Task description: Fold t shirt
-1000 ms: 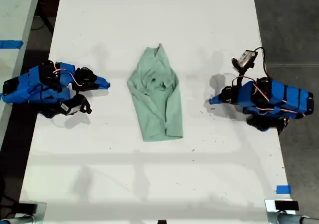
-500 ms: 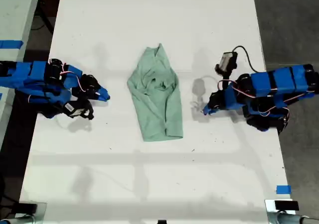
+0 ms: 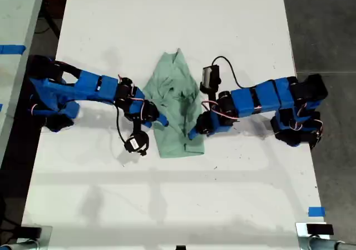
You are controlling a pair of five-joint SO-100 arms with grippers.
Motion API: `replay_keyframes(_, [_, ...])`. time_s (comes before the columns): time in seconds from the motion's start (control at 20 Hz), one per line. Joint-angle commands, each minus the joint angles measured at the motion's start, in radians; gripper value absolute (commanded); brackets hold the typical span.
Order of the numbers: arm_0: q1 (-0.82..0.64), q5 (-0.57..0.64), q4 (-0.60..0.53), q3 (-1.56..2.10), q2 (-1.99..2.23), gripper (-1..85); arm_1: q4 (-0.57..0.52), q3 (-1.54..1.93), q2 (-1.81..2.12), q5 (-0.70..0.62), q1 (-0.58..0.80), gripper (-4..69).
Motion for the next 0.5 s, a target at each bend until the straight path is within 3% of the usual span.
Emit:
replay_keyframes(0.0, [0.043, -0.025, 0.014, -0.135, -0.106, 23.6, 0.018, -0.075, 0.006, 0.011, -0.015, 27.5])
replay_keyframes(0.3, [0.08, -0.103, 0.064, -0.199, -0.215, 23.0, 0.044, -0.091, 0.006, 0.025, -0.018, 28.5])
replay_keyframes(0.35, [0.078, -0.1, 0.064, -0.238, -0.253, 20.2, 0.048, -0.098, 0.006, 0.025, -0.018, 28.5])
replay_keyframes(0.45, [0.08, -0.091, 0.067, -0.322, -0.331, 6.0, 0.048, -0.109, 0.002, 0.029, -0.029, 28.5])
